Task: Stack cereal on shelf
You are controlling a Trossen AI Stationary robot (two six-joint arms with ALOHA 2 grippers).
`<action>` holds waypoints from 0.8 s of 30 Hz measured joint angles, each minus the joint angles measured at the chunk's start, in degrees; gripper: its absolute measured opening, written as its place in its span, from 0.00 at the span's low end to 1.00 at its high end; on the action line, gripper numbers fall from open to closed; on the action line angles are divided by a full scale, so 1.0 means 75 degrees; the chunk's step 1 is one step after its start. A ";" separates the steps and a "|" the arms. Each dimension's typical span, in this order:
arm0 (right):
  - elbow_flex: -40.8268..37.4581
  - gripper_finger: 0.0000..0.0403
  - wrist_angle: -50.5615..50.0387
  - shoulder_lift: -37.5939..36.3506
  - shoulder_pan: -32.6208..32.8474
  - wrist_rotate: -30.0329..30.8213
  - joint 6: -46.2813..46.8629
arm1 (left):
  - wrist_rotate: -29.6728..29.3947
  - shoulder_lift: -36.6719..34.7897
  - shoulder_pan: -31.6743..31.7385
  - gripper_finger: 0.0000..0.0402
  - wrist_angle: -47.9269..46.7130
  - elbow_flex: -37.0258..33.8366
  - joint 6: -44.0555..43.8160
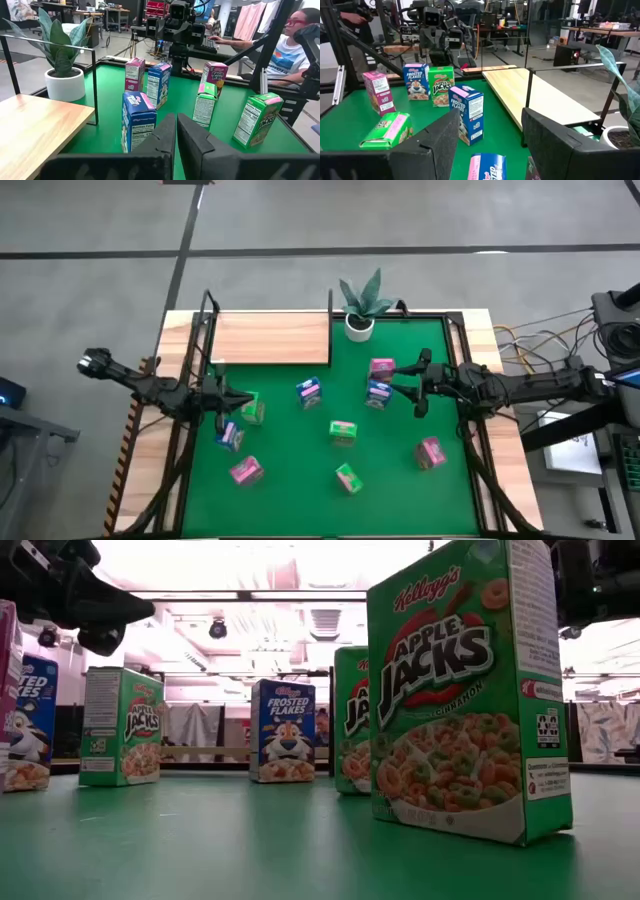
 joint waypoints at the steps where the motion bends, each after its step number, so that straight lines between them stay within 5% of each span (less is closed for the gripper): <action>1: 0.0000 0.51 -0.0010 0.0000 0.0000 0.0000 0.0003 | -0.0003 0.0000 0.0000 0.00 0.0000 0.0000 -0.0016; 11: 0.0000 0.51 -0.0078 0.0000 0.0000 0.0003 0.0020 | -0.0082 0.0034 0.0000 0.00 0.0073 0.0000 -0.0167; 16: 0.0000 0.51 -0.0086 0.0000 0.0000 0.0006 0.0020 | -0.1026 0.0137 0.0006 0.00 0.0178 0.0000 -0.1282; 24: 0.0000 0.51 -0.0121 0.0000 -0.0004 0.0227 -0.0077 | -0.1017 0.0818 0.0000 0.00 -0.0065 0.0651 -0.2333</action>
